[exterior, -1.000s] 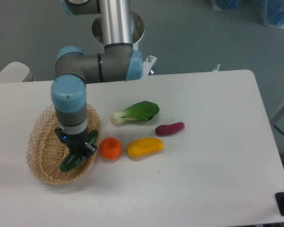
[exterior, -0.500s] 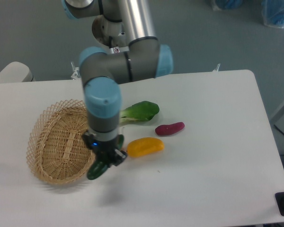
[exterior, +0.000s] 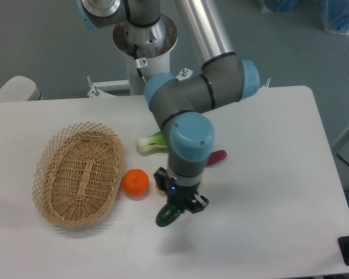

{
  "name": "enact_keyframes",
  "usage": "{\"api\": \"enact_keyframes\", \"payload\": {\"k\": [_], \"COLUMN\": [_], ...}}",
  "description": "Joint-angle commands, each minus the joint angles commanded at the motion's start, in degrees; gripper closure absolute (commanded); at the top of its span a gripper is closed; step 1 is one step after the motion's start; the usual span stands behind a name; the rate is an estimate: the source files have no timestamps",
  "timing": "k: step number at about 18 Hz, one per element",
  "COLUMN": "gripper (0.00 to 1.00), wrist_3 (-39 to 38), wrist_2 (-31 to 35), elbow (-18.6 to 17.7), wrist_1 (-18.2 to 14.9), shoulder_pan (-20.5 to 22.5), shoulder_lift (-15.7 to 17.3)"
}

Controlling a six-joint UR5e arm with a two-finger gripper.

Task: Pick up the cucumber from the basket
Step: 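Carry the cucumber away from the basket past the yellow pepper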

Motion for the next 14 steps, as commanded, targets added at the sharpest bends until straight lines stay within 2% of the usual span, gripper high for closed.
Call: {"api": "enact_keyframes", "payload": {"k": [7, 10, 14], "gripper": [0.82, 0.82, 0.82], "wrist_3": [9.5, 11.1, 12.8], "wrist_2": [0.1, 1.2, 3.6], "elbow": [1.5, 3.5, 3.9], "wrist_1": [-0.3, -0.4, -1.1], "shoulder_pan": [3.6, 3.6, 3.6], "shoulder_lift": [-2.4, -4.1, -4.5]}}
